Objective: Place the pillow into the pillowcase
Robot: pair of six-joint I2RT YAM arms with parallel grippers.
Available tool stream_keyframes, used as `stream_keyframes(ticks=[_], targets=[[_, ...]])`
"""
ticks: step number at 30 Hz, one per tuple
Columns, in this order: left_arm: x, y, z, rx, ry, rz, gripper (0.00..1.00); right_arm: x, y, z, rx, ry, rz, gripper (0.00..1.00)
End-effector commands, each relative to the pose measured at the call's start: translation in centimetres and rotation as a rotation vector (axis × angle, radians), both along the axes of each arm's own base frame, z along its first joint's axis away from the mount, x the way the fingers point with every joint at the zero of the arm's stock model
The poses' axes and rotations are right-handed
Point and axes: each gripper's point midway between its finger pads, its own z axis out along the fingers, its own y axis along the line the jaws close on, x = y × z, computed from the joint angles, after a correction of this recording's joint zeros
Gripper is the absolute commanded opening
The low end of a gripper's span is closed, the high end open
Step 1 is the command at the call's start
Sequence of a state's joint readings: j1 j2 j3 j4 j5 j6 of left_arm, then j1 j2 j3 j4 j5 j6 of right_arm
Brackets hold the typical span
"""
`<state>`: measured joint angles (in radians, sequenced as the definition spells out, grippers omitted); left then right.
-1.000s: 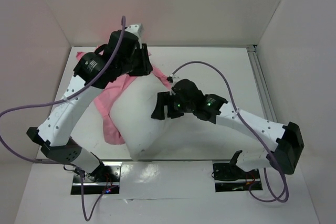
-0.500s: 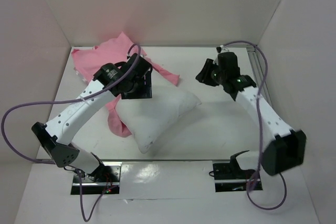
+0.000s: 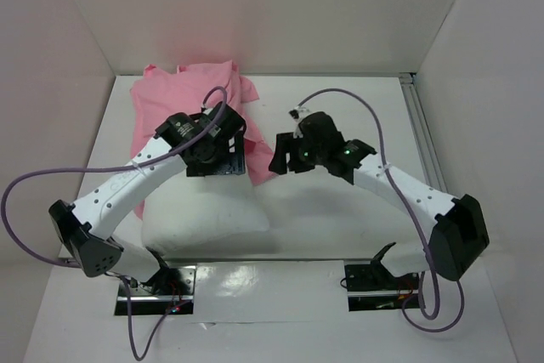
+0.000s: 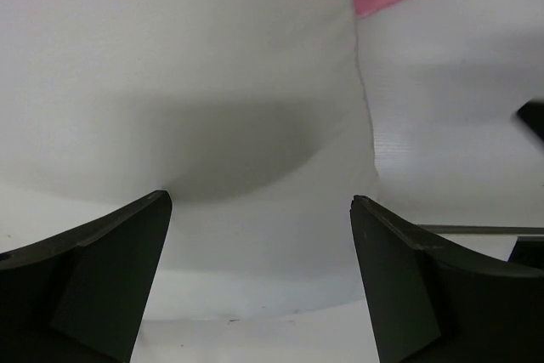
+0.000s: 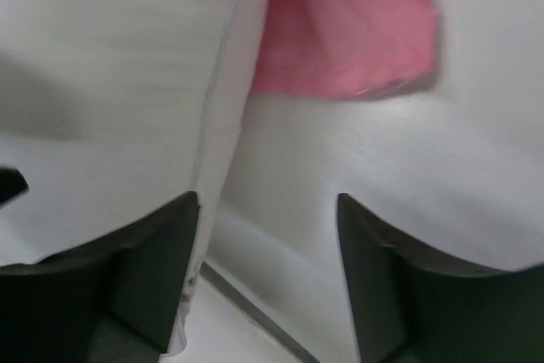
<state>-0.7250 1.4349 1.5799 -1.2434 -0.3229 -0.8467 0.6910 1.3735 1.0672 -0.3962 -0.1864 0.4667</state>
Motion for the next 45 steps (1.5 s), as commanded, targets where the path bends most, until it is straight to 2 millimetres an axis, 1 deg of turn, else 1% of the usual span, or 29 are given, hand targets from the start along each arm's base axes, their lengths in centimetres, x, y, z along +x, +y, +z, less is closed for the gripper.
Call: stream_keyframes(ticks=[1, 2, 4, 5, 7, 8, 9, 10, 11, 12, 20, 23, 24, 26, 28, 29, 30, 33, 34, 35, 36, 37, 38, 39, 40, 42, 43, 44, 45], targets=[[-1.3, 0.4, -1.5, 0.047, 0.062, 0.018, 1.00, 3.6, -3.7, -0.3, -0.046, -0.027, -0.126, 0.76], [-1.4, 0.1, -1.8, 0.056, 0.070, 0.006, 1.00, 3.7, -3.5, -0.8, -0.062, -0.013, -0.109, 0.84], [-1.1, 1.0, -3.3, 0.132, 0.088, 0.041, 1.00, 5.1, -3.1, -0.8, -0.078, -0.015, -0.106, 0.87], [-1.0, 1.3, -4.8, 0.189, 0.122, 0.054, 1.00, 5.8, -2.7, -2.3, -0.103, 0.003, -0.095, 0.89], [-0.8, 1.8, -6.4, 0.251, 0.145, 0.059, 1.00, 7.1, -1.9, -2.5, -0.104, -0.007, -0.089, 0.95], [-0.6, 1.9, -7.1, 0.277, 0.152, 0.048, 0.87, 7.6, -1.6, -4.1, -0.123, 0.019, -0.088, 0.95], [0.0, 2.0, -7.8, 0.297, 0.163, 0.060, 0.67, 8.1, -1.5, -4.5, -0.140, 0.014, -0.084, 0.97], [0.3, 2.4, -8.1, 0.304, 0.164, 0.087, 0.33, 9.1, -1.1, -5.3, -0.160, 0.018, -0.082, 0.98], [0.2, 2.8, -8.0, 0.311, 0.173, 0.096, 0.08, 9.7, -0.7, -5.6, -0.159, 0.016, -0.082, 0.98], [0.3, 2.8, -8.1, 0.307, 0.171, 0.106, 0.00, 10.4, -0.6, -6.0, -0.170, 0.002, -0.083, 0.98], [1.5, 3.0, -3.1, 0.185, 0.055, 0.119, 0.00, 14.9, 2.6, -9.8, -0.187, -0.083, -0.059, 1.00], [1.7, 2.3, -1.8, 0.135, 0.033, 0.104, 0.00, 16.1, 4.8, -9.8, -0.129, -0.096, -0.006, 1.00], [2.1, 2.4, -1.1, 0.119, 0.010, 0.105, 0.00, 16.2, 5.3, -11.3, -0.127, -0.073, 0.011, 1.00], [2.4, 2.0, -0.3, 0.096, -0.005, 0.094, 0.00, 17.0, 6.5, -10.8, -0.090, -0.085, 0.035, 0.88], [2.8, 1.8, 0.6, 0.069, -0.024, 0.101, 0.00, 17.1, 7.7, -10.5, -0.045, -0.086, 0.076, 0.64], [2.9, 1.7, 1.0, 0.060, -0.033, 0.102, 0.00, 16.9, 8.1, -10.2, -0.027, -0.087, 0.093, 0.25], [3.2, 1.5, 1.3, 0.052, -0.048, 0.094, 0.00, 17.0, 8.4, -8.8, -0.002, -0.110, 0.102, 0.04], [3.9, 1.4, 3.0, 0.021, -0.090, 0.097, 0.00, 16.2, 8.5, -6.2, 0.036, -0.124, 0.119, 0.00], [4.2, 1.4, 3.5, 0.014, -0.108, 0.112, 0.00, 15.6, 8.5, -2.7, 0.077, -0.164, 0.137, 0.00], [4.6, 1.4, 4.5, 0.005, -0.140, 0.120, 0.00, 14.7, 8.4, -1.1, 0.103, -0.169, 0.144, 0.00], [4.8, 1.4, 5.2, -0.008, -0.161, 0.134, 0.00, 14.6, 7.9, 1.7, 0.140, -0.204, 0.135, 0.00], [5.1, 1.1, 5.6, -0.016, -0.170, 0.135, 0.00, 13.4, 7.1, 6.9, 0.182, -0.278, 0.136, 0.00], [5.4, 1.5, 7.4, -0.028, -0.214, 0.158, 0.00, 11.2, 7.2, 8.9, 0.198, -0.275, 0.172, 0.00], [5.6, 1.7, 7.9, -0.021, -0.220, 0.174, 0.00, 9.7, 6.8, 10.8, 0.203, -0.298, 0.188, 0.00], [5.5, 2.1, 8.4, -0.008, -0.225, 0.189, 0.00, 7.1, 5.7, 15.7, 0.246, -0.366, 0.202, 0.00], [5.3, 2.2, 9.5, -0.040, -0.251, 0.202, 0.00, 1.8, 4.9, 16.8, 0.251, -0.320, 0.275, 0.00], [4.9, 2.0, 9.9, -0.058, -0.259, 0.204, 0.00, -1.2, 3.5, 19.3, 0.287, -0.353, 0.290, 0.00], [5.0, 2.2, 9.7, -0.053, -0.260, 0.222, 0.00, -3.0, 2.6, 16.4, 0.248, -0.281, 0.289, 0.00], [4.5, 1.8, 9.5, -0.065, -0.256, 0.223, 0.00, -4.6, 2.2, 15.1, 0.246, -0.238, 0.286, 0.00]])
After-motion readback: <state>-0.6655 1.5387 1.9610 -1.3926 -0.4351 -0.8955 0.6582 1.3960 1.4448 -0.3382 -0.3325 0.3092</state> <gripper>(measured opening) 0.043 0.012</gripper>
